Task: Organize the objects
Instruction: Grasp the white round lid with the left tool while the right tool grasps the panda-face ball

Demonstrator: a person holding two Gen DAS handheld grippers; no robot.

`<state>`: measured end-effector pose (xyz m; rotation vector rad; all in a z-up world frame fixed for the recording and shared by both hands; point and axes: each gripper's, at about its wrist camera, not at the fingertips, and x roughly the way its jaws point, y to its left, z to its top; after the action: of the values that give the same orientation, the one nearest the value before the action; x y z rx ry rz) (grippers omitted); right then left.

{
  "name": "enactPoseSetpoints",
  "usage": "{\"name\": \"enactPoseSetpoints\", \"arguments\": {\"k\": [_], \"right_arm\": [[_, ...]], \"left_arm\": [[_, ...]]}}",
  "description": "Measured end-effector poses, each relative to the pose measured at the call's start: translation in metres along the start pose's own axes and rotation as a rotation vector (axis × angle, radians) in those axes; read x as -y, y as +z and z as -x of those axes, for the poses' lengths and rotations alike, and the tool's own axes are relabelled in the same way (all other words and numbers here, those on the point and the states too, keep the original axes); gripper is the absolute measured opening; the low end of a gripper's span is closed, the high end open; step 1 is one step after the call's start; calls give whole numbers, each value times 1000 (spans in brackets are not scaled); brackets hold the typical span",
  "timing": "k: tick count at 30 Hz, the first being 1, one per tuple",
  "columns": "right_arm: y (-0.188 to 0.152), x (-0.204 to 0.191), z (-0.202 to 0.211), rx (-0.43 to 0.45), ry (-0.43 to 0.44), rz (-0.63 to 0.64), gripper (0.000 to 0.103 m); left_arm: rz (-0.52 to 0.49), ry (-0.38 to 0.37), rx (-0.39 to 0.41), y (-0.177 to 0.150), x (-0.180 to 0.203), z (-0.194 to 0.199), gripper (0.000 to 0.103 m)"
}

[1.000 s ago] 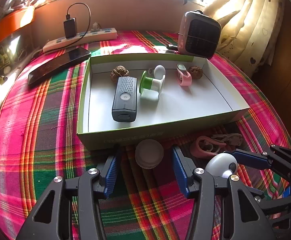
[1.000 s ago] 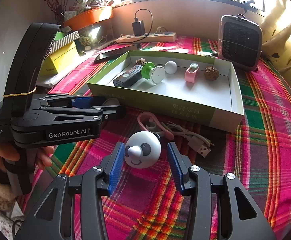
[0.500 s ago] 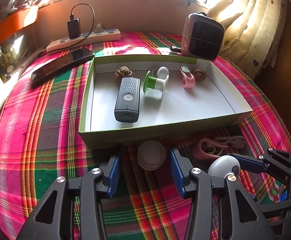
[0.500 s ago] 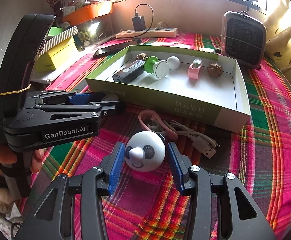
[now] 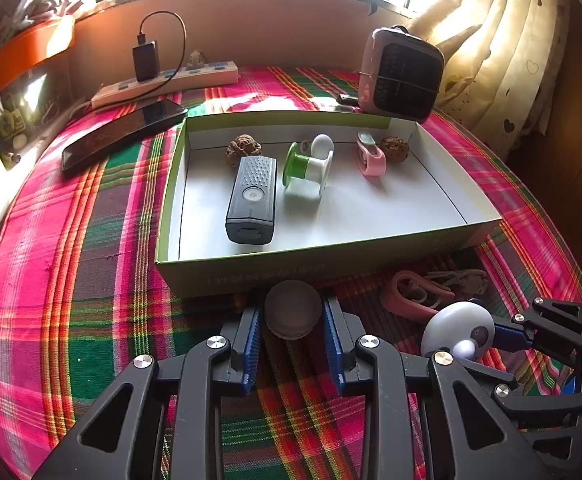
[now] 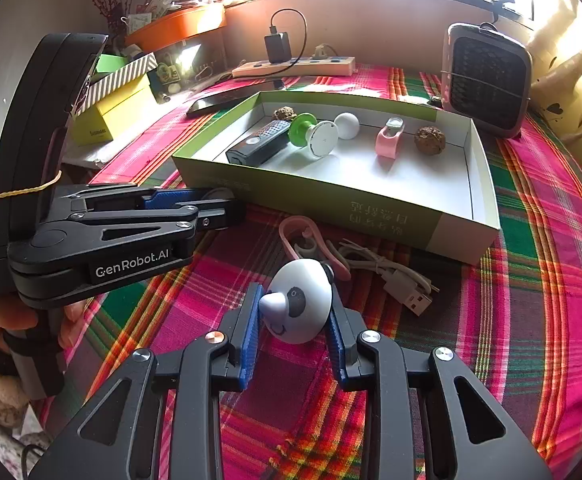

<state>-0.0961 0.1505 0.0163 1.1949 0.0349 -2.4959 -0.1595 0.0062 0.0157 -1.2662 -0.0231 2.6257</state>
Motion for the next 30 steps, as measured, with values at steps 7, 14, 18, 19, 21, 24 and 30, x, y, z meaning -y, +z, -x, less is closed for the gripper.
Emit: {"name": "enactPoseSetpoints", "arguments": {"k": [7, 14, 18, 19, 21, 24, 30], "right_arm": [[0, 0, -1, 3, 2, -4, 30], [-1, -1, 1, 6, 11, -8, 30], [-2, -2, 3, 8, 16, -3, 28], [-3, -3, 3, 7, 18, -2, 28], [-4, -3, 4, 7, 16, 1, 28], [-4, -3, 5, 9, 15, -1, 28], [-6, -2, 8, 15, 22, -5, 28]], "left_arm": [[-2, 1, 1, 0, 0, 0, 26], [-4, 0, 0, 0, 0, 1, 26], [-6, -2, 0, -1, 1, 1, 26], [-6, -1, -1, -1, 1, 1, 26], [-5, -1, -1, -1, 1, 1, 26], [-6, 0, -2, -2, 2, 3, 26], [-14, 5, 4, -5, 4, 6, 26]]}}
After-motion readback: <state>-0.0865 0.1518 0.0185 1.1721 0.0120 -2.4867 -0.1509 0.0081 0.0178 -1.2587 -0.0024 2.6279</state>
